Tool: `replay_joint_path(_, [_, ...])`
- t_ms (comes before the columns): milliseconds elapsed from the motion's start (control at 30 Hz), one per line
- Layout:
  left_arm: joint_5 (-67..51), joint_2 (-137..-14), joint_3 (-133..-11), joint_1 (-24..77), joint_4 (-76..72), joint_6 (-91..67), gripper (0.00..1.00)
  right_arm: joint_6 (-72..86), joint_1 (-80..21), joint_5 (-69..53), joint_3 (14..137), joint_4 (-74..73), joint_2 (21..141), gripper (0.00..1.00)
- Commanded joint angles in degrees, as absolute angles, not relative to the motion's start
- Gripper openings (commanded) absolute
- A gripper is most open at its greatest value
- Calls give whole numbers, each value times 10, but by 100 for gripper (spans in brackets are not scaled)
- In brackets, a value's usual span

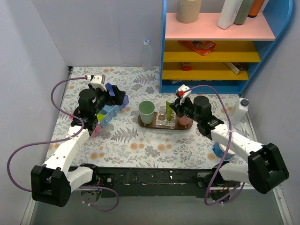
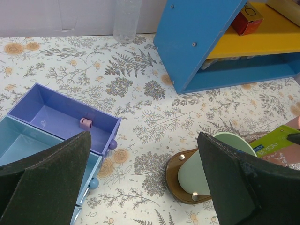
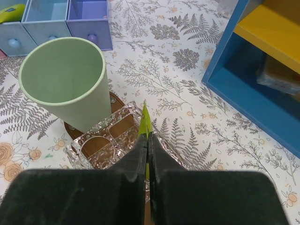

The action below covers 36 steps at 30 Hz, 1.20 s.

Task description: Prepare toiletry sets of a toothbrush and toothpaste on the tray

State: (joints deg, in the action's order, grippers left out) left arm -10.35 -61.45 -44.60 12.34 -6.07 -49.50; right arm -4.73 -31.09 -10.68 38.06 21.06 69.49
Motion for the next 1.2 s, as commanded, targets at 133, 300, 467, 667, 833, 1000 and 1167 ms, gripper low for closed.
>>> replay_joint_path(133, [-111,-613,-450,122,-68,-485,98,-52,-308,-100,374,243,693,1])
replay_joint_path(300, [-111,-614,-451,122,-67,-486,98,-52,-309,-98,385,222,684,13])
replay_joint_path(467, [-114,-616,-452,122,-65,-488,98,-54,-308,-95,394,209,672,31])
replay_joint_path(667, [-113,-612,-452,122,-63,-495,98,-56,-308,-99,413,192,671,50])
replay_joint_path(833, [-84,-611,-460,122,-37,-520,98,-55,-308,-113,432,177,671,67])
replay_joint_path(1000, [-21,-600,-490,122,78,-593,98,-45,-307,-137,464,156,670,75])
replay_joint_path(1167, [54,-576,-502,119,189,-627,98,-26,-295,-146,470,153,644,76])
